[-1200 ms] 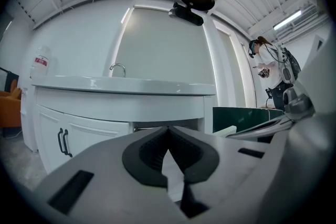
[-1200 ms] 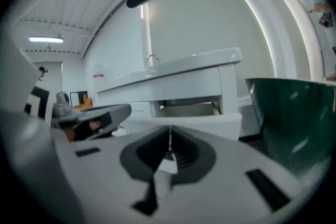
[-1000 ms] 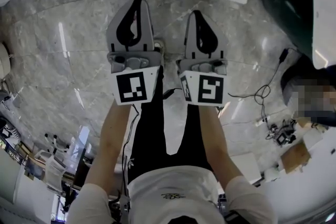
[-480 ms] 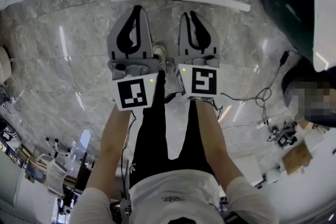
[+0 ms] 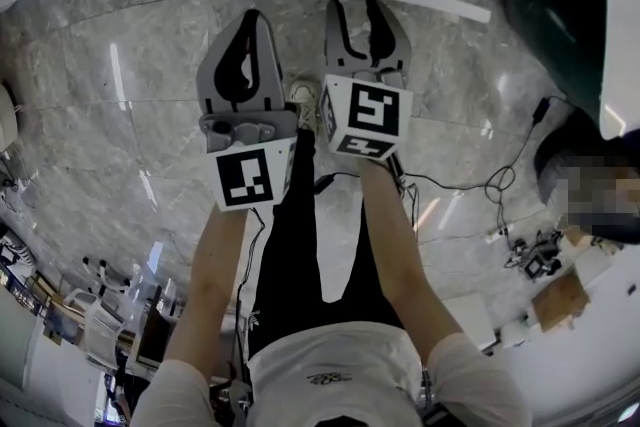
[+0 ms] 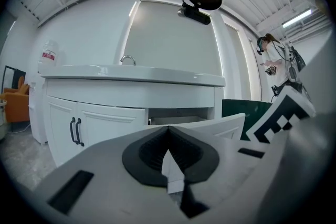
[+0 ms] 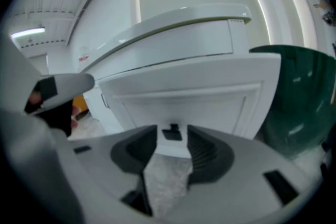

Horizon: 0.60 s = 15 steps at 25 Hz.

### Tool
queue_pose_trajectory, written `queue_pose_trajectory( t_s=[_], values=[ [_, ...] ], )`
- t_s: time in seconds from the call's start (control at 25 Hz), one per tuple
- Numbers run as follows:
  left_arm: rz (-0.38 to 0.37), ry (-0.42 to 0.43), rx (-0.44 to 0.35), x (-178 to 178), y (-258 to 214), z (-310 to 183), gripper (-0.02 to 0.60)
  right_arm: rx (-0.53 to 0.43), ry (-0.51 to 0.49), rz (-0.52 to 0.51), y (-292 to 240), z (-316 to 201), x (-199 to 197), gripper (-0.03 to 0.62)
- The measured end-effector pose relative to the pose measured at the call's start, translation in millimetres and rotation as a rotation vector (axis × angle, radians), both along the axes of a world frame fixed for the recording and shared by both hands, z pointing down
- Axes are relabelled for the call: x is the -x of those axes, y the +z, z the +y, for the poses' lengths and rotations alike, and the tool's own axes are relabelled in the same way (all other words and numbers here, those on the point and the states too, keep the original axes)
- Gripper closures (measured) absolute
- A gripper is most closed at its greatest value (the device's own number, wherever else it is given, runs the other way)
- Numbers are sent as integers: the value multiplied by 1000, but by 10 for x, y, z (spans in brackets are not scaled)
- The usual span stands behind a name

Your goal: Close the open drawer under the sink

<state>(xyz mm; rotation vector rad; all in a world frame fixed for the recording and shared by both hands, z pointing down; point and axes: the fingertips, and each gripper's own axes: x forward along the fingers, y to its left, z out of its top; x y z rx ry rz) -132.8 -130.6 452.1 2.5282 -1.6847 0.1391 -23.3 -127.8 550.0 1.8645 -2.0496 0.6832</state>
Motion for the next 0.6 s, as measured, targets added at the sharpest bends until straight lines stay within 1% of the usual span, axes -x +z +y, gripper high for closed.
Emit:
queue_pose_trajectory(
  t_s=[0.16,0.32,0.48,0.6],
  values=[
    [-2,-5,10,52,25,17,561,57,33,35,162,6,5,418],
    [-1,-12,15,124,28,2,561,53,60,53,197,-38,-2,436],
    [-5,-31,23,207,52,-25,561,47,74,45,226,-74,3,439],
    [-12,-29,28,226,88,-35,561,54,89,34,247,-85,2,439]
  ],
)
